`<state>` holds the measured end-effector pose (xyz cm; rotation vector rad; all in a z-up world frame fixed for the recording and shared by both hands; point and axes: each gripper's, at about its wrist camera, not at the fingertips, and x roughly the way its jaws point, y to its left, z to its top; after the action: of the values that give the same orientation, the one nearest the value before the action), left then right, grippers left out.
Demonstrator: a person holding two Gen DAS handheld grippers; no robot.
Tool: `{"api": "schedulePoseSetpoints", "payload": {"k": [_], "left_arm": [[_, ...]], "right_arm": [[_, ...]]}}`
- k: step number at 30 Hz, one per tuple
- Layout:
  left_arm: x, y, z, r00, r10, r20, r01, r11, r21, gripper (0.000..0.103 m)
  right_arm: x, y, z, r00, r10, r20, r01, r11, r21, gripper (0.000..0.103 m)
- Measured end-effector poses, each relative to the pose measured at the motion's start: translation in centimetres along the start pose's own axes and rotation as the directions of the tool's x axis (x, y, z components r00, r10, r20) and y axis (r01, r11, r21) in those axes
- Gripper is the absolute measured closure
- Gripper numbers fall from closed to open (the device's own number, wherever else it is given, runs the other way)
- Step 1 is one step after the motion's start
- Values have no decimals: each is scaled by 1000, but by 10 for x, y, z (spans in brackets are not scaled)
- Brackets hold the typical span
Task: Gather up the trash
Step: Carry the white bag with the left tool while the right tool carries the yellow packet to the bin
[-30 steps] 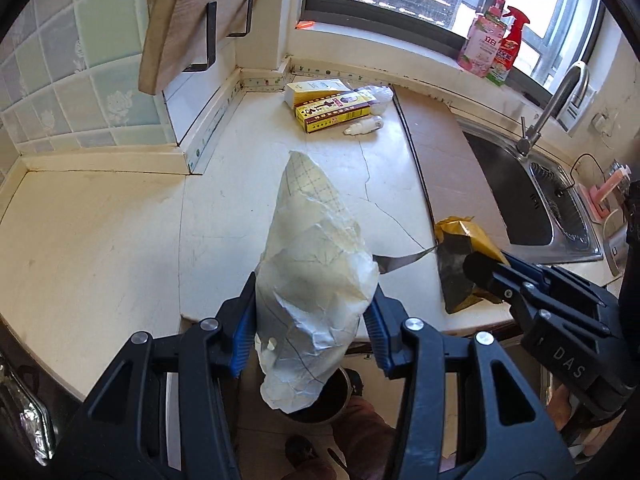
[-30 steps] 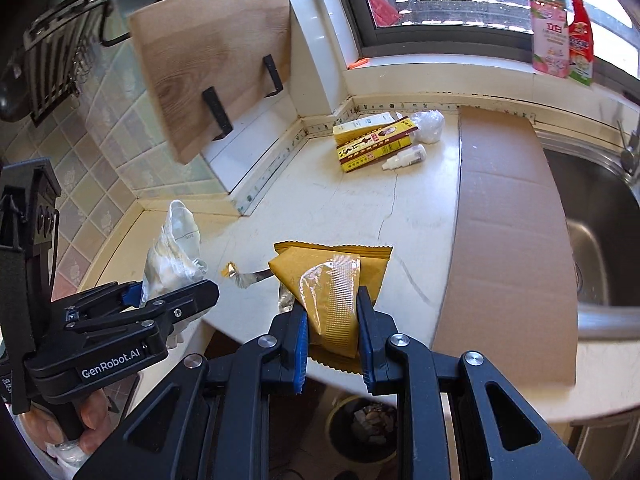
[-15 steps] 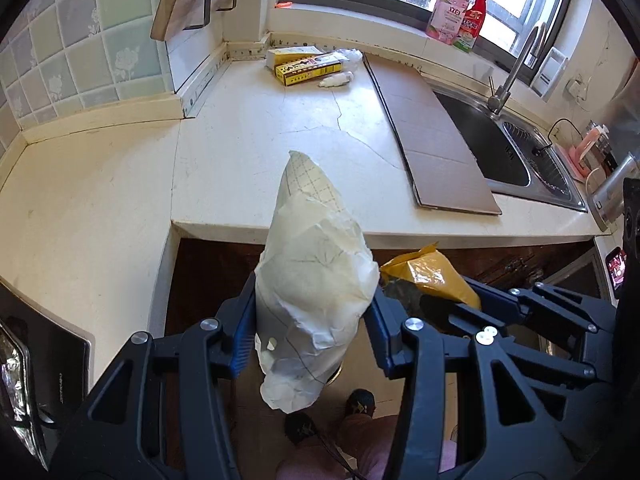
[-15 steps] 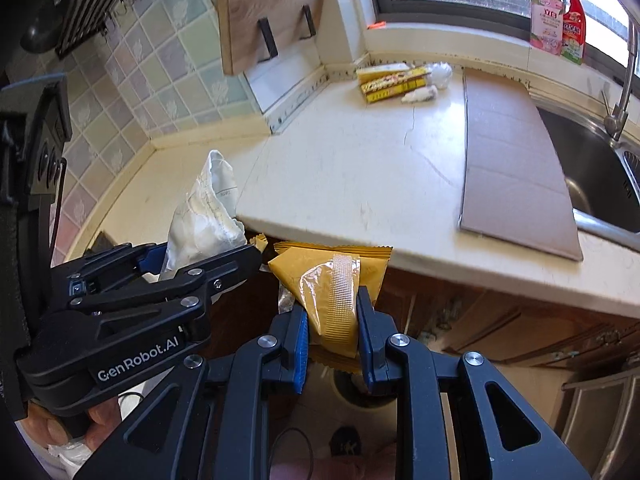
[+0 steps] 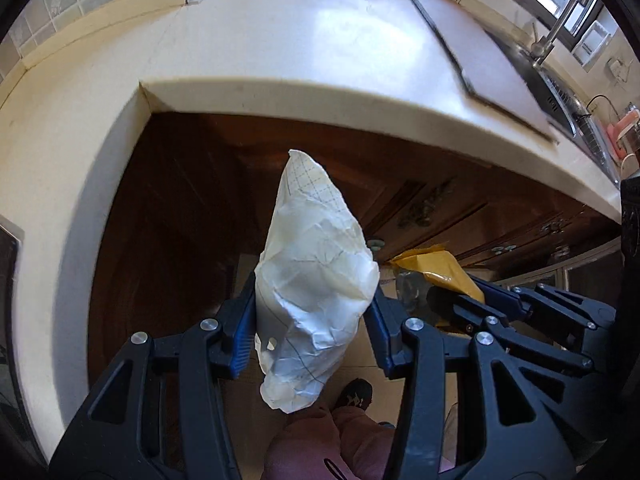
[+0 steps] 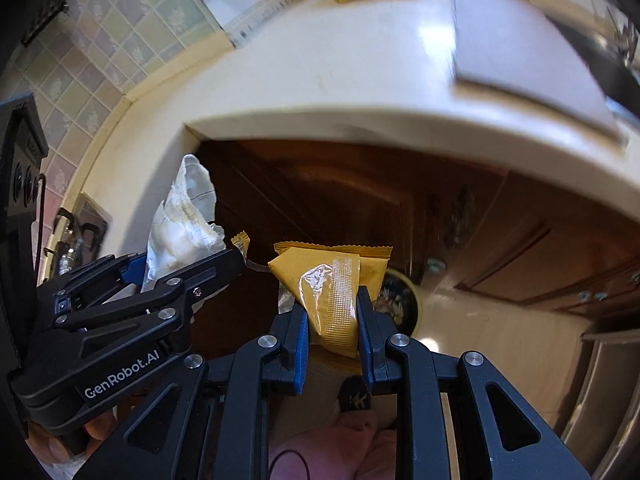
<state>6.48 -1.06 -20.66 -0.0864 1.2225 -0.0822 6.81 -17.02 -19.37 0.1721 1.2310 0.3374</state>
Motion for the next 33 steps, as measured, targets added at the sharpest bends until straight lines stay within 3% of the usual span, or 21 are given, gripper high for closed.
{"api": "schedulePoseSetpoints", "payload": {"k": [8, 13, 18, 25, 33], "left_arm": [[126, 9, -35, 994, 33, -100, -39, 997, -63, 58], [190, 28, -52, 991, 12, -135, -28, 993, -118, 58], [247, 46, -66, 986, 26, -165, -46, 992, -116, 57], [302, 64, -81, 973, 13, -232, -43, 991, -124, 54], [318, 76, -84, 972, -9, -234, -11, 996, -84, 45]], "right_arm": [[120, -61, -48, 993, -16, -115, 27, 995, 92, 83], [178, -84, -72, 989, -16, -149, 32, 994, 103, 83], [226, -97, -80, 987, -12, -157, 32, 992, 122, 83], [277, -104, -75, 983, -20, -181, 47, 988, 148, 82], [301, -98, -67, 982, 9, -187, 20, 988, 153, 78]]}}
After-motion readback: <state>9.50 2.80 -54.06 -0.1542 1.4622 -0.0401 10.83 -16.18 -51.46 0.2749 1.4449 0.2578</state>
